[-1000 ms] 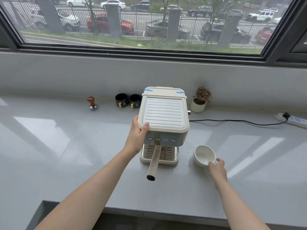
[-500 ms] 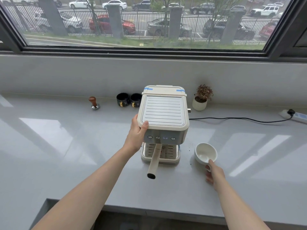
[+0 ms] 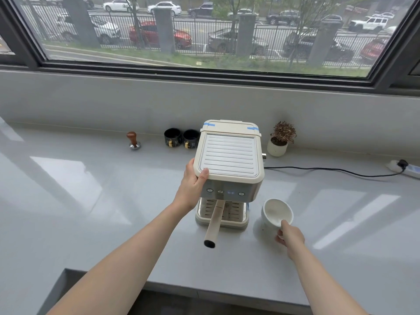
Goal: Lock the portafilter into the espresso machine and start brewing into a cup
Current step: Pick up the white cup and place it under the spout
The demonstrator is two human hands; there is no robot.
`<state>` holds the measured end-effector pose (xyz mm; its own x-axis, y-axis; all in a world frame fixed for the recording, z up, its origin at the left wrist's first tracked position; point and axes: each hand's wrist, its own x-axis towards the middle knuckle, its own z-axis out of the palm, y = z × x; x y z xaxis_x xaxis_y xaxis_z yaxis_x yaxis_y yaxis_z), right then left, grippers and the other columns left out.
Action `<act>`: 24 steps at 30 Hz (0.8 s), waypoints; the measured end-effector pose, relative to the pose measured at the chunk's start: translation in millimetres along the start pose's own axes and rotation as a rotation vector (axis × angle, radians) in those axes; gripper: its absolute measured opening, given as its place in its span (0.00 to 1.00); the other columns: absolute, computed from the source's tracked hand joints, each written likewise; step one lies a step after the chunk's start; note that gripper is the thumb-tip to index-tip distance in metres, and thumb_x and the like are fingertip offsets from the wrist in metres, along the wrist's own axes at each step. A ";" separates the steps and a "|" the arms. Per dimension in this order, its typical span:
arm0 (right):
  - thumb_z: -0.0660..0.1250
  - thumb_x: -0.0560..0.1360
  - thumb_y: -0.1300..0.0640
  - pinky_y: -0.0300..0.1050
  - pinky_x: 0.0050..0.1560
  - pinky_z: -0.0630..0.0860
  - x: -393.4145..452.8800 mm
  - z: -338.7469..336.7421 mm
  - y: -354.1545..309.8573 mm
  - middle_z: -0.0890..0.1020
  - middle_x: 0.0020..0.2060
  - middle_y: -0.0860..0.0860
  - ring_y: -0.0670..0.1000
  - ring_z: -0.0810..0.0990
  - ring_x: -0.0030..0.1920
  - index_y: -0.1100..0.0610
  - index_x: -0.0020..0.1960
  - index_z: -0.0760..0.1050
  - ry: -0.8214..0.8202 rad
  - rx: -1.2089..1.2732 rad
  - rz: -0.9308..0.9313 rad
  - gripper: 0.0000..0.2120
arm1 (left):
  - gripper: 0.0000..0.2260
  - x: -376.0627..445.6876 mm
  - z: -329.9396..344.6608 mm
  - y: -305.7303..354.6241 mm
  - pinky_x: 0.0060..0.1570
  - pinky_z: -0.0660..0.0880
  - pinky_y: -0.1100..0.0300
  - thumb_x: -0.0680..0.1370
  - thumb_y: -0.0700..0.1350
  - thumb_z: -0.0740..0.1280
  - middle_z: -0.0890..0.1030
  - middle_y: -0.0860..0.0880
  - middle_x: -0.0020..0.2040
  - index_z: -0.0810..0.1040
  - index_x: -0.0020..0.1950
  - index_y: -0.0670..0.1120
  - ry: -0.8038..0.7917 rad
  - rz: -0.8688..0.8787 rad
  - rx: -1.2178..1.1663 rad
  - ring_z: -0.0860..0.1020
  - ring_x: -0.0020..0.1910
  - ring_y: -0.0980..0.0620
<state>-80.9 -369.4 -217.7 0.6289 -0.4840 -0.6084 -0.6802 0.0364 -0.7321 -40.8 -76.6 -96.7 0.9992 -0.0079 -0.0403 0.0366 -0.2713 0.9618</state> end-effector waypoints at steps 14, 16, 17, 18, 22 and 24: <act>0.58 0.76 0.55 0.46 0.38 0.65 -35.9 66.0 -32.8 0.75 0.30 0.54 0.57 0.74 0.36 0.60 0.33 0.68 -0.223 -0.300 -0.176 0.14 | 0.34 1.9 1.7 -2.9 0.71 0.67 0.43 0.73 0.70 0.56 0.68 0.51 0.72 0.56 0.75 0.57 0.011 -0.001 0.001 0.68 0.70 0.49; 0.57 0.76 0.54 0.46 0.36 0.65 -37.4 71.3 -36.2 0.75 0.31 0.55 0.56 0.73 0.36 0.60 0.33 0.68 -0.208 -0.342 -0.191 0.15 | 0.33 1.7 2.3 -3.2 0.71 0.67 0.43 0.73 0.69 0.56 0.68 0.51 0.72 0.55 0.75 0.57 0.010 0.003 0.010 0.68 0.70 0.50; 0.57 0.76 0.53 0.46 0.35 0.65 -37.4 73.5 -39.1 0.75 0.32 0.56 0.57 0.73 0.36 0.60 0.33 0.68 -0.200 -0.365 -0.202 0.16 | 0.33 1.6 2.4 -3.2 0.71 0.66 0.44 0.74 0.69 0.56 0.68 0.51 0.72 0.55 0.75 0.57 0.011 0.005 0.011 0.68 0.70 0.50; 0.57 0.76 0.52 0.46 0.35 0.65 -37.5 75.4 -42.2 0.76 0.33 0.57 0.57 0.73 0.37 0.61 0.33 0.69 -0.196 -0.387 -0.212 0.17 | 0.33 1.7 2.5 -3.3 0.71 0.67 0.44 0.74 0.69 0.56 0.68 0.51 0.72 0.56 0.75 0.57 0.013 0.005 0.010 0.68 0.70 0.50; 0.58 0.73 0.52 0.45 0.37 0.67 -40.1 89.3 -53.1 0.76 0.33 0.56 0.57 0.73 0.36 0.61 0.33 0.70 -0.237 -0.412 -0.241 0.15 | 0.33 2.1 2.1 -4.3 0.72 0.66 0.44 0.74 0.68 0.56 0.66 0.51 0.73 0.55 0.75 0.57 0.019 0.013 0.009 0.68 0.70 0.50; 0.59 0.72 0.54 0.44 0.39 0.68 -43.2 97.6 -53.8 0.75 0.31 0.55 0.55 0.72 0.34 0.60 0.32 0.69 -0.268 -0.367 -0.216 0.13 | 0.33 1.7 1.8 -3.6 0.72 0.66 0.45 0.74 0.68 0.56 0.66 0.51 0.73 0.55 0.75 0.56 0.017 0.013 0.010 0.68 0.70 0.50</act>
<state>-34.7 -265.1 -181.9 0.8119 -0.2029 -0.5474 -0.5809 -0.3736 -0.7232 -39.3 -77.4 -100.8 0.9997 0.0052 -0.0229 0.0234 -0.2812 0.9594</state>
